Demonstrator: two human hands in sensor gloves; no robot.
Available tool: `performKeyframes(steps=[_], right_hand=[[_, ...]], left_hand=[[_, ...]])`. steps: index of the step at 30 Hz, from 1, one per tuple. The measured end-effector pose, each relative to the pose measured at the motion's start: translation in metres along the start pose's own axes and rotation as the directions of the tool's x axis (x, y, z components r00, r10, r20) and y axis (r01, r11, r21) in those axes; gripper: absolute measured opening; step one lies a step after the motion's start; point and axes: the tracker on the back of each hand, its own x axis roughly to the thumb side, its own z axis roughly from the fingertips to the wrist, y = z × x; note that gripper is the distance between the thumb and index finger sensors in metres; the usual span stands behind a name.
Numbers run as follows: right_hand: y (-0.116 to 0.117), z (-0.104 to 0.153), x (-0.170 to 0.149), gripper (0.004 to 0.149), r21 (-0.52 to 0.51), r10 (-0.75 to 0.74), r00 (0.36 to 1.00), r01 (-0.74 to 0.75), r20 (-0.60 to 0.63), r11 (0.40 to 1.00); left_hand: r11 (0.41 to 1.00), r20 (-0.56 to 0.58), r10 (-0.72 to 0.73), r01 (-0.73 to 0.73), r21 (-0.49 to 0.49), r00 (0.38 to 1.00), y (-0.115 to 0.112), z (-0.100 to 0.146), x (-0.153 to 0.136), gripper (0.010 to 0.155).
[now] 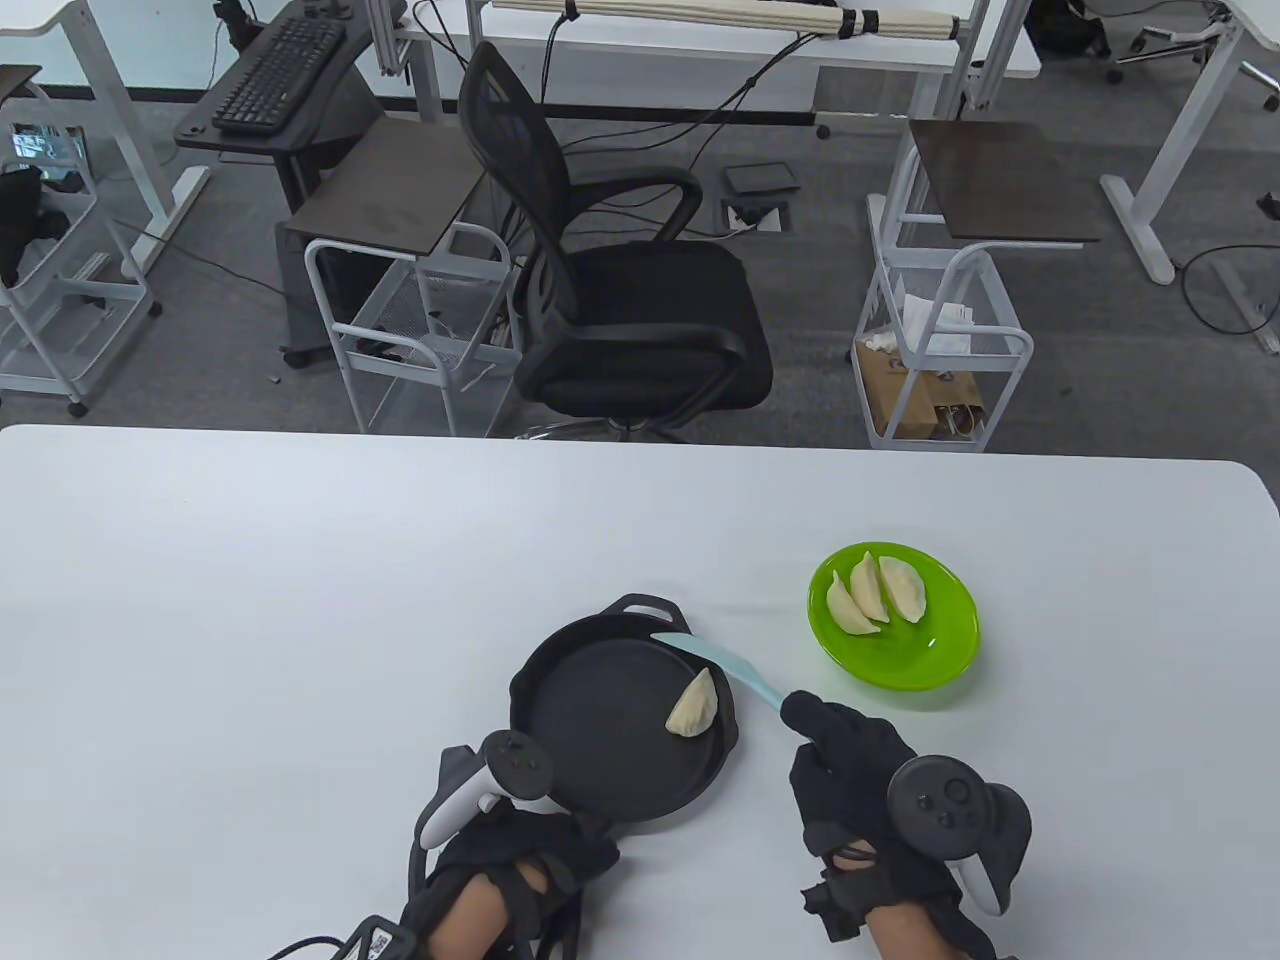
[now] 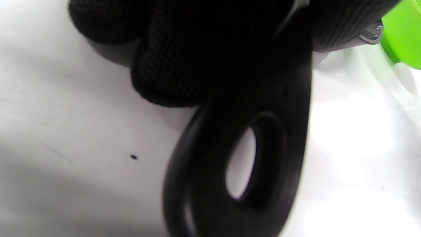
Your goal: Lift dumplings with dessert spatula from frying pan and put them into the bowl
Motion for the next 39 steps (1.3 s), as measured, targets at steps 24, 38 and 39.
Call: performKeyframes(steps=[24, 38, 39], right_hand=[[-0.014, -0.002, -0.010, 0.037, 0.110, -0.068, 0.995, 0.076, -0.072, 0.991], [0.007, -0.010, -0.036, 0.038, 0.268, -0.311, 0.926, 0.362, -0.215, 0.893], [0.009, -0.011, -0.038, 0.038, 0.280, -0.322, 0.920, 0.377, -0.222, 0.883]], left_hand=[[1.000, 0.000, 0.000, 0.000, 0.000, 1.000, 0.000, 0.000, 0.000, 0.063], [1.000, 0.000, 0.000, 0.000, 0.000, 1.000, 0.000, 0.000, 0.000, 0.063], [1.000, 0.000, 0.000, 0.000, 0.000, 1.000, 0.000, 0.000, 0.000, 0.063]])
